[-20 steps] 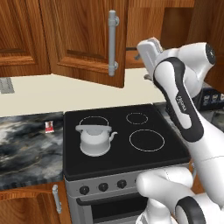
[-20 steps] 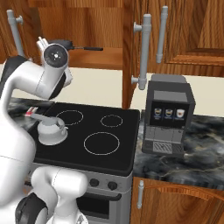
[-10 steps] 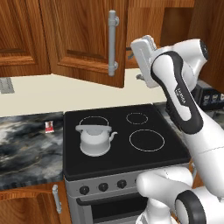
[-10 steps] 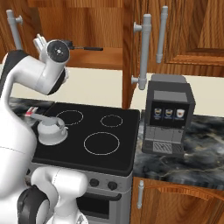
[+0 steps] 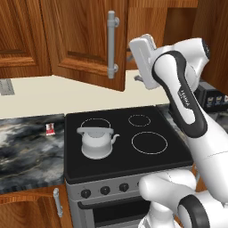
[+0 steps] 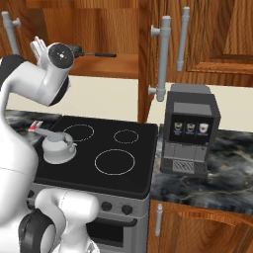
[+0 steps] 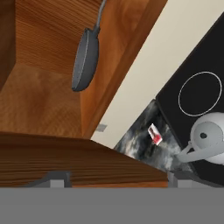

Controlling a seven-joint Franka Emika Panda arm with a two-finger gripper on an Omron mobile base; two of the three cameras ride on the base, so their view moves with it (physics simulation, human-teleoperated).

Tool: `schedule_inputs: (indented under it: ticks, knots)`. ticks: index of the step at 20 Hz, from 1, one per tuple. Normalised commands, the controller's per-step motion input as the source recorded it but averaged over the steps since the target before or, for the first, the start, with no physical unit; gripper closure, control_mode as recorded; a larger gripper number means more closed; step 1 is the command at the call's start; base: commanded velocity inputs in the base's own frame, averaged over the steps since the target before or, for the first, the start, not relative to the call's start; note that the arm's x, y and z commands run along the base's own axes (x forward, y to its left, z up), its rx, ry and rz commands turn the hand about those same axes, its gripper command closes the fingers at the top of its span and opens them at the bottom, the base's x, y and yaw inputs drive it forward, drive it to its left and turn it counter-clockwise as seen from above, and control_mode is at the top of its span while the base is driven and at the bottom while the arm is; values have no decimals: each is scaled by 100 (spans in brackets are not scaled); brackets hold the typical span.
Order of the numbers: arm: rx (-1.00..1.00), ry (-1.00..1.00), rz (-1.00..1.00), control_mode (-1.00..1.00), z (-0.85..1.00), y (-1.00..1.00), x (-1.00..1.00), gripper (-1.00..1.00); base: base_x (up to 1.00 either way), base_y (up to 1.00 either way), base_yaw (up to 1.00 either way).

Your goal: Pick the pan from the cabinet and place it on the stove. Then turn on the stove burner for the pan.

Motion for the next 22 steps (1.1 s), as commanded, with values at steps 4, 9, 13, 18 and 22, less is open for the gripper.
schedule_inputs:
  ticks: [4,9,13,18,22]
  knots:
    - [0,0,9,-100,-1,59,-28,-100,0,0,0]
    - [0,0,14,-100,-12,79,-16,-100,0,0,0]
    - [0,0,17,-100,-17,90,-14,-100,0,0,0]
    - [0,0,17,-100,-14,90,-14,-100,0,0,0]
    - [0,0,18,-100,-13,86,-16,-100,0,0,0]
